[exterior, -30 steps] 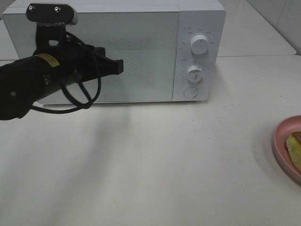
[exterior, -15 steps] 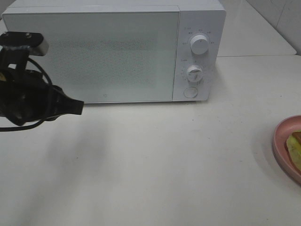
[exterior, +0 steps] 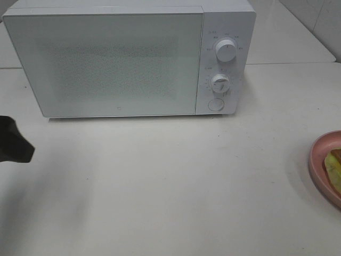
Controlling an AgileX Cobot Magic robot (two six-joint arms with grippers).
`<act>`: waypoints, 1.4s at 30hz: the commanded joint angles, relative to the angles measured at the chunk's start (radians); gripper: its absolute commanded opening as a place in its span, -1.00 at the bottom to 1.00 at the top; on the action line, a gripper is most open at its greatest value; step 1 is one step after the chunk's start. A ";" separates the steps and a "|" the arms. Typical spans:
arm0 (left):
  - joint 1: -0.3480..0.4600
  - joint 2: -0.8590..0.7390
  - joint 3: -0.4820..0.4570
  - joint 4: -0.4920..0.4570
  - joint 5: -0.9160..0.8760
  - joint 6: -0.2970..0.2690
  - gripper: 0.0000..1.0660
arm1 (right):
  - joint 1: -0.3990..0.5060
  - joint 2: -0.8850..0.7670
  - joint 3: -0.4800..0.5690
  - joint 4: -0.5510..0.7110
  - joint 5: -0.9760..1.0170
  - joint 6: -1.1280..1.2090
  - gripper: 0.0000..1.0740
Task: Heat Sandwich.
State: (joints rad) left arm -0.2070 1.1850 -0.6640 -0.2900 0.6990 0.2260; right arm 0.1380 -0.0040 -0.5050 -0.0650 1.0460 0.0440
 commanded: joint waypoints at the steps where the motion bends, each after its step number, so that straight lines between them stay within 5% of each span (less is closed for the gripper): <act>1: 0.056 -0.094 0.000 0.067 0.132 -0.108 0.82 | -0.006 -0.027 0.000 0.000 -0.009 -0.005 0.41; 2: 0.095 -0.139 0.000 0.114 0.194 -0.199 0.82 | -0.006 -0.027 0.000 0.000 -0.009 -0.005 0.41; 7: 0.126 -0.271 0.000 0.214 0.300 -0.260 0.82 | -0.006 -0.027 0.000 0.000 -0.009 -0.005 0.41; 30: 0.126 -1.043 0.169 0.238 0.337 -0.193 0.82 | -0.006 -0.027 0.000 0.000 -0.009 -0.005 0.41; 42: 0.126 -1.170 0.169 0.221 0.337 -0.194 0.82 | -0.006 -0.027 0.000 0.000 -0.009 -0.005 0.41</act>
State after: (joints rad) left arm -0.0850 0.0260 -0.4980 -0.0640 1.0440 0.0320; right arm 0.1380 -0.0040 -0.5050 -0.0650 1.0460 0.0440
